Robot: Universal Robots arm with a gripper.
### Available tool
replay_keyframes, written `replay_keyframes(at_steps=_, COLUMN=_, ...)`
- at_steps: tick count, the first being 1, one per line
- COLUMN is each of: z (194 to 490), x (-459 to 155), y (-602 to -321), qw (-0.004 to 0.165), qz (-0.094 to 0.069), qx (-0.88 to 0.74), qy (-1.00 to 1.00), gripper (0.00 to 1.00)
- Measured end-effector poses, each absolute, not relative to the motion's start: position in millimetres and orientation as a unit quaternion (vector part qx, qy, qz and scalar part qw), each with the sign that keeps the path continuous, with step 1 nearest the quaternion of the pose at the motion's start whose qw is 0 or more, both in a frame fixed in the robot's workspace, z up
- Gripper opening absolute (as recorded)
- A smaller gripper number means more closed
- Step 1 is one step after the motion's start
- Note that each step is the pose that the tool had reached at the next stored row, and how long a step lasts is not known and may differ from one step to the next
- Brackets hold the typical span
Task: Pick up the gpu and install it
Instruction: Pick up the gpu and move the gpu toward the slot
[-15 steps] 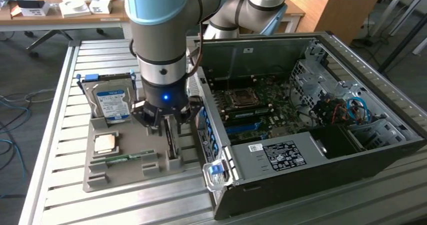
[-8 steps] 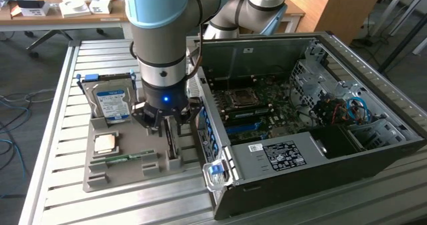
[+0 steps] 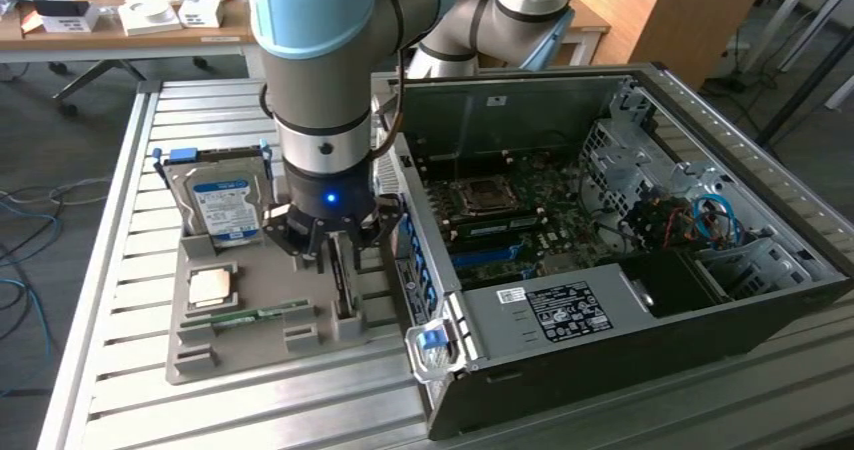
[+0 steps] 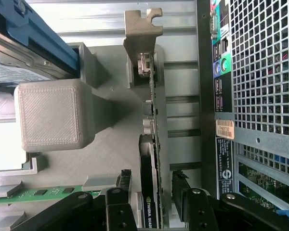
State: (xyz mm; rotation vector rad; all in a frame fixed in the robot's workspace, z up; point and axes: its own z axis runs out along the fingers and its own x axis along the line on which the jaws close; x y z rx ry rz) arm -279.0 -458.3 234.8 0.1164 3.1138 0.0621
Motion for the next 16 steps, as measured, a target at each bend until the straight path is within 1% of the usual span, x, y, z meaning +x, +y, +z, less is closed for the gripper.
replay_keyframes(at_steps=16, z=229, x=-281, y=-448, qw=0.013, qz=0.020, qx=0.037, qy=0.999, gripper=0.47)
